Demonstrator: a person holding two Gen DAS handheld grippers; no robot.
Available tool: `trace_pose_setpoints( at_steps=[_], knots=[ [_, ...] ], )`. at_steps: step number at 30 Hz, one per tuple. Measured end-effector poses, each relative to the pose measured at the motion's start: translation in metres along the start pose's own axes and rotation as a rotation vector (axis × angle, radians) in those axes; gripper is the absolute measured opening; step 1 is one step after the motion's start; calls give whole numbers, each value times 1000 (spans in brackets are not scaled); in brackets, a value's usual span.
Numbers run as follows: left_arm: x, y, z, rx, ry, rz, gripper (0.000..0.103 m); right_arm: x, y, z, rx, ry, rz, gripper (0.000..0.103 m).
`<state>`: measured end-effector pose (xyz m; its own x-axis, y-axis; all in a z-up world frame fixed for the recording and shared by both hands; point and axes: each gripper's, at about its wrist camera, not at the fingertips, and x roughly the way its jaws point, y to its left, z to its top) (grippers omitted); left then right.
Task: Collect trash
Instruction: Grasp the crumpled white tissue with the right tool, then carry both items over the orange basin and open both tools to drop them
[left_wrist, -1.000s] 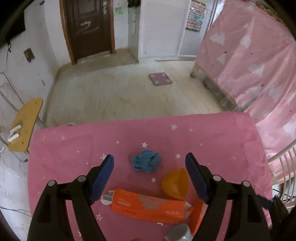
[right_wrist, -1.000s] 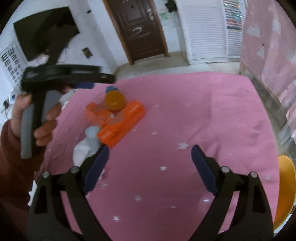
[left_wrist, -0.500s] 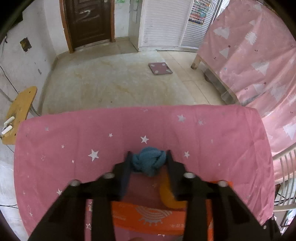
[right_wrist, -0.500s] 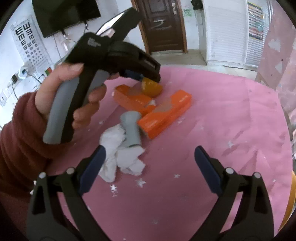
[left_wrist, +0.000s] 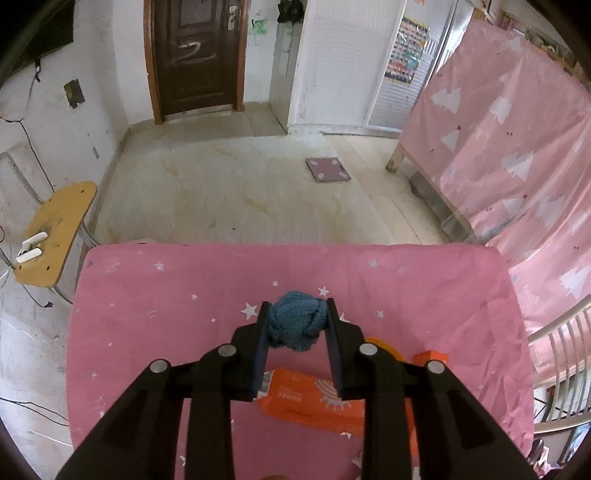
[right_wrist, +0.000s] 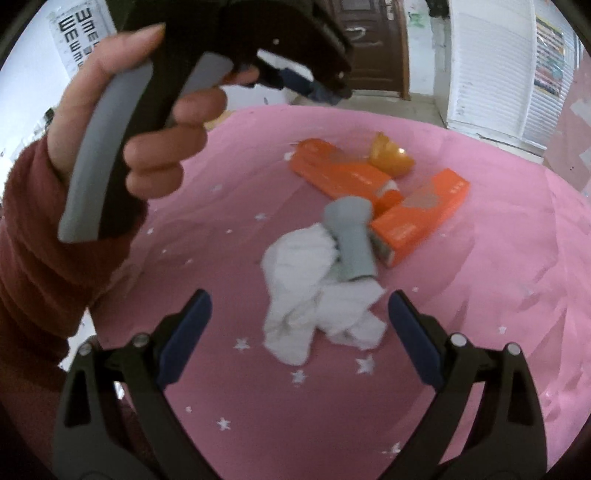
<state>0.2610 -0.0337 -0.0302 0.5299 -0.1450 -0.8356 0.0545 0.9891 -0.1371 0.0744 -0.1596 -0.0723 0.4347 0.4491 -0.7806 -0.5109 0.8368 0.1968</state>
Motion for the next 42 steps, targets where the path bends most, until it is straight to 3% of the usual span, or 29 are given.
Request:
trace_pose_setpoints(
  at_steps=[4,7,10,11,12,15,19,24,33,42],
  knots=[
    [-12,7,-5,-8,-12,-17,21,7,10,-3,-36,18,-43,83],
    [-16,11,-7,-11,-12,-27,20,7,16,-4,-53,15,-78,69],
    [-20,18,-6,-15,-15,-28,21,6,18,-3,-64,11,-119,41],
    [-21,18,-7,-15,-15,-28,21,5,18,-3,-64,10,-119,27],
    [-22,18,-8,-16,-15,-26,21,4,19,-4,-62,13,-102,23],
    [-22,21,-9,-18,-15,-20,21,3,20,-3,-74,16,-83,21],
    [-23,21,-9,-22,-16,-6,21,-5,24,-6,-51,-4,9,21],
    [-31,15,-10,-14,-23,4,21,-27,12,-3,-29,-56,-8,21],
    [-51,-24,-13,49,-50,-15,21,-87,-60,-16,129,-194,-134,21],
    [-66,-108,-26,180,-57,-78,21,-145,-138,-49,297,-295,-318,21]
  ],
)
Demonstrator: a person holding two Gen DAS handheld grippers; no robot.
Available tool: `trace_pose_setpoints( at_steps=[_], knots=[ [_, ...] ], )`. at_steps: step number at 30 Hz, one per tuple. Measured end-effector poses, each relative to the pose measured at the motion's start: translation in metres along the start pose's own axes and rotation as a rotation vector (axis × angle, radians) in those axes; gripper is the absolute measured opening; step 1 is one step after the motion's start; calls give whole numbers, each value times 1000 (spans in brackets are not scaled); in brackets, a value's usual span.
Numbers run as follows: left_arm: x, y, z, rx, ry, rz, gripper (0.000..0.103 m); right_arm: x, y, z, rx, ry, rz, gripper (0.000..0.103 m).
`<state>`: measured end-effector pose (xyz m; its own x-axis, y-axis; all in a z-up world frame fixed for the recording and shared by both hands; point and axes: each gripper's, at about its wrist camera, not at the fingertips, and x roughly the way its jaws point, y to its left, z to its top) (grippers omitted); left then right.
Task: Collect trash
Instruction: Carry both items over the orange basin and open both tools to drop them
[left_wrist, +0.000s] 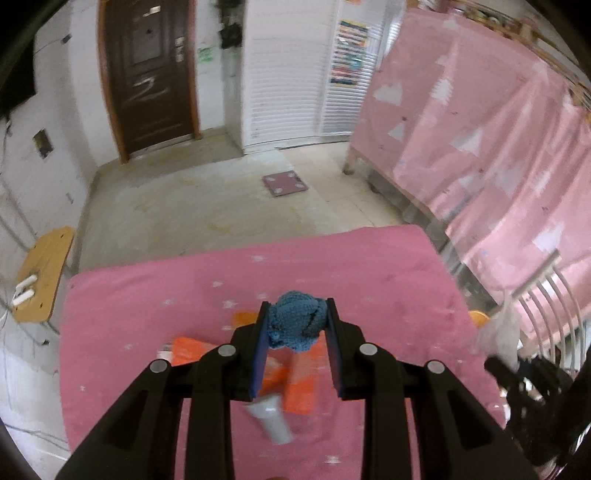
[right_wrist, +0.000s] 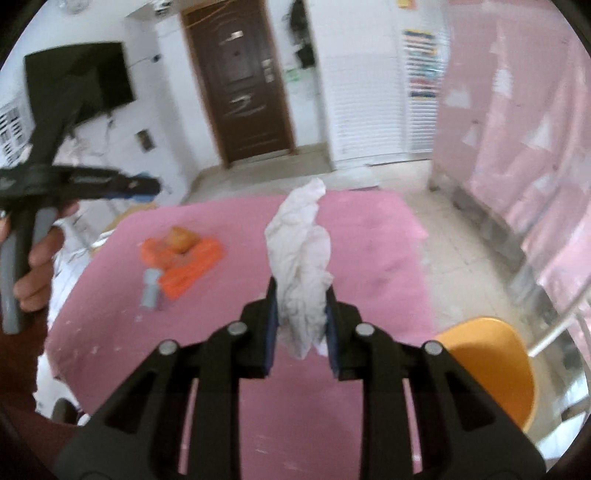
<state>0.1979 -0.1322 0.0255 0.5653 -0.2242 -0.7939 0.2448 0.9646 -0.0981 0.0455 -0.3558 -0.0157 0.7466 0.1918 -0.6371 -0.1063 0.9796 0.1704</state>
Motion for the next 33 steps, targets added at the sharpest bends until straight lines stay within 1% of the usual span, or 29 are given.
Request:
trace_pose_setpoints(
  at_steps=[4,7,11,18,19,20,21,23,27,31,33],
  knots=[
    [-2,-42,-2,63,0,-42,21,-13,-43,-5,71,-34,-85,21],
    [-1,-72,-5,112,5,-74,21,-20,-67,-13,113,-44,-133,22],
    [1,-112,-13,167,17,-122,21,-20,-101,-25,176,-39,-175,22],
    [16,-171,-28,243,59,-175,21,-14,-143,-43,250,-12,-203,23],
    [20,-181,-31,257,69,-182,21,-13,-146,-44,256,-6,-205,24],
    [21,-185,-32,264,74,-185,21,-11,-150,-46,266,4,-207,30],
    [24,-194,-35,277,82,-189,21,-9,-155,-48,279,16,-204,43],
    [28,-204,-38,294,93,-194,21,-9,-165,-49,304,26,-198,63],
    [38,-226,-46,325,123,-216,21,-15,-175,-54,327,2,-210,63],
    [47,-255,-55,353,165,-297,21,-32,-191,-57,371,-45,-233,63],
    [48,-270,-61,375,175,-332,21,-40,-201,-61,399,-64,-246,66]
  ],
)
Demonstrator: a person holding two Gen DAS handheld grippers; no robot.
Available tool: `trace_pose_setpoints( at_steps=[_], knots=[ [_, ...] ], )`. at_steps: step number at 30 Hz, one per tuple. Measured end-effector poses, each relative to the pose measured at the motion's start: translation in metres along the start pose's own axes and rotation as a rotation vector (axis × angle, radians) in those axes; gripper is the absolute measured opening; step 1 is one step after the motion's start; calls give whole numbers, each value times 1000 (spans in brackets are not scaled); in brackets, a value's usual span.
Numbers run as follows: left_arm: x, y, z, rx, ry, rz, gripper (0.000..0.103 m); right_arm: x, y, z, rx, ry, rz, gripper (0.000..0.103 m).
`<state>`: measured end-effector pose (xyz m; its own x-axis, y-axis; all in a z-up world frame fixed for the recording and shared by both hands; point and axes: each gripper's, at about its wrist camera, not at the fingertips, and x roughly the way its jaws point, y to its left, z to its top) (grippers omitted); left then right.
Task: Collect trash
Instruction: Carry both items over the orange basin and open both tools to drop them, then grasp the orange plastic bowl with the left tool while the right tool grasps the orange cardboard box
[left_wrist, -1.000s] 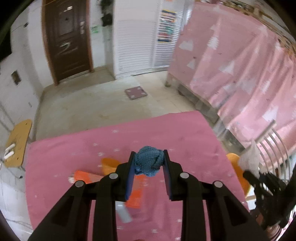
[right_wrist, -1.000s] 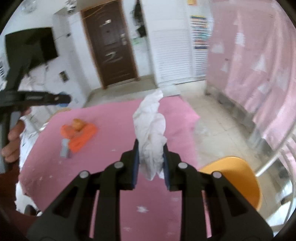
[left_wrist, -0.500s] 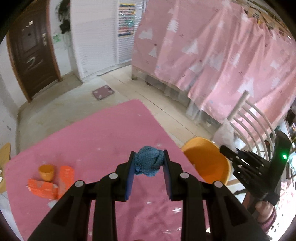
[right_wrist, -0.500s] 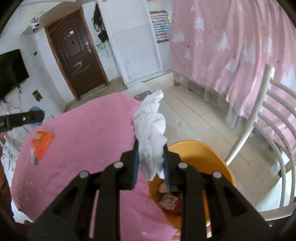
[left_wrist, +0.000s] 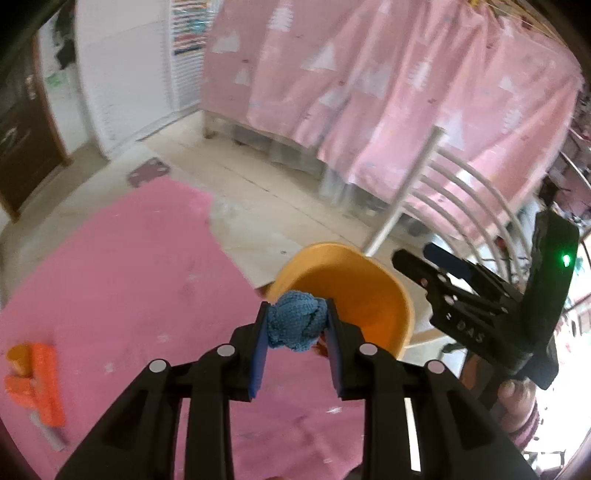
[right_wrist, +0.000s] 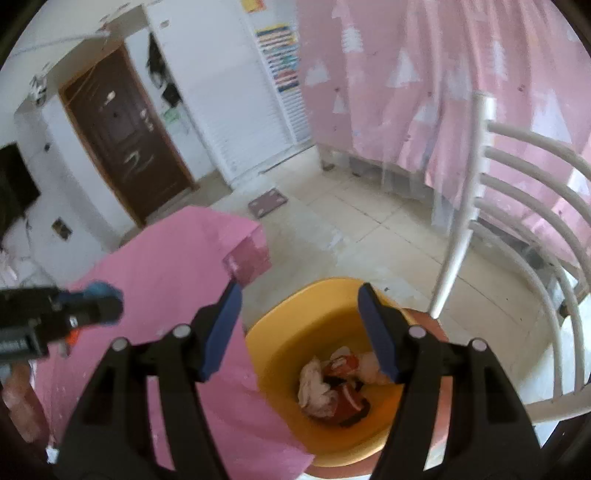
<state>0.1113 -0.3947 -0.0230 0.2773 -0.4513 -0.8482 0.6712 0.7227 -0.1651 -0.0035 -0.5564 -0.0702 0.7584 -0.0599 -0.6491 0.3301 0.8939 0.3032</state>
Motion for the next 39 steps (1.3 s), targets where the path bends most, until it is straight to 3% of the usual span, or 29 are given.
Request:
trace_pose_setpoints(
  at_steps=[6,11,13,21,27,30,39],
  knots=[
    [12,-38,3,48,4,-45,24,-14,-34,3,84,-43,-31,67],
    [22,-53,9,58,26,-73,57,-19,-44,4,111,-62,-28,67],
    [22,-57,10,64,19,-72,62,-18,-45,4,113,-62,-27,67],
    [11,-49,5,44,-5,-71,64,-20,-38,6,105,-51,0,67],
    [-9,-17,0,-3,-34,-66,64,-15,-6,14,51,-38,41,67],
    [-24,7,-3,-47,-66,-36,65,-10,16,16,17,-27,60,75],
    [-68,110,-28,-190,-138,118,72,16,94,16,-118,34,131,75]
  ],
)
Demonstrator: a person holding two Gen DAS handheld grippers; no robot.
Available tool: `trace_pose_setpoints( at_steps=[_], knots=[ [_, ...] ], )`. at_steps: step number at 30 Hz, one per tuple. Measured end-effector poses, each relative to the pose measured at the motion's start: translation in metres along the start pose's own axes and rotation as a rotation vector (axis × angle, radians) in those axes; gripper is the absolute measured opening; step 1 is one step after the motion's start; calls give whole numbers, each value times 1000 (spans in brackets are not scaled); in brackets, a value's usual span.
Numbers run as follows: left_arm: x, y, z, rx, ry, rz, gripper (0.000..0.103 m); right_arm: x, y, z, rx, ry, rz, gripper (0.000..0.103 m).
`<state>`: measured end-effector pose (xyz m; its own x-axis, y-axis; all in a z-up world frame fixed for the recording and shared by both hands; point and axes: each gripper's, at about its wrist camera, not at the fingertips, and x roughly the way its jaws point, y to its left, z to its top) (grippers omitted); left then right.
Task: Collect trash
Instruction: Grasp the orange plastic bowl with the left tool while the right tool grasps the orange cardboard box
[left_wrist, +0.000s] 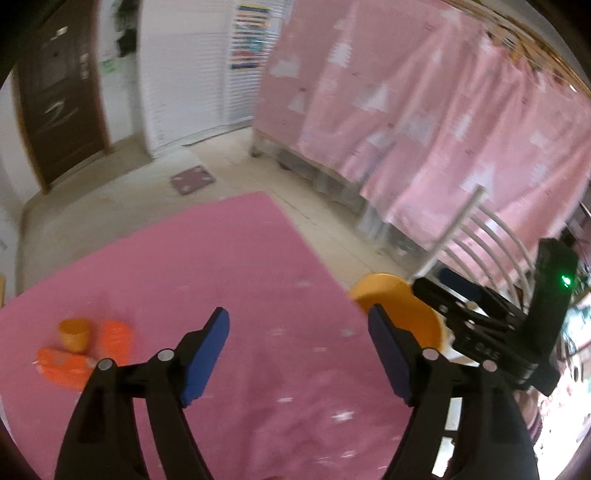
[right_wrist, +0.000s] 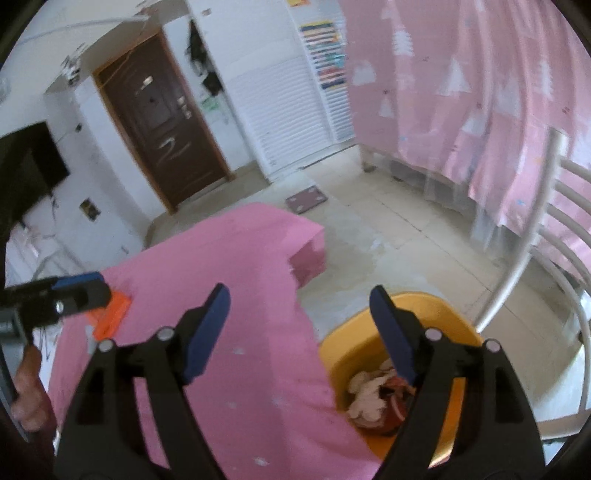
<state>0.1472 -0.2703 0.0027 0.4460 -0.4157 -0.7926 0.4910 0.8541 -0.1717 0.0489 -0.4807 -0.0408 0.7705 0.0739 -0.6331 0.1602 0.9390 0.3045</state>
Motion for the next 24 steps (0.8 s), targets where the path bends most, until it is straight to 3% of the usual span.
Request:
trace_pose_setpoints(
  at_steps=[12,24],
  knots=[
    [-29,142,-15,-180,-35,156,77,44,115,-4,-192,97,97,75],
    [4,205,-15,-224,50,173,77,78,209,-22,-372,196,168,75]
  ],
)
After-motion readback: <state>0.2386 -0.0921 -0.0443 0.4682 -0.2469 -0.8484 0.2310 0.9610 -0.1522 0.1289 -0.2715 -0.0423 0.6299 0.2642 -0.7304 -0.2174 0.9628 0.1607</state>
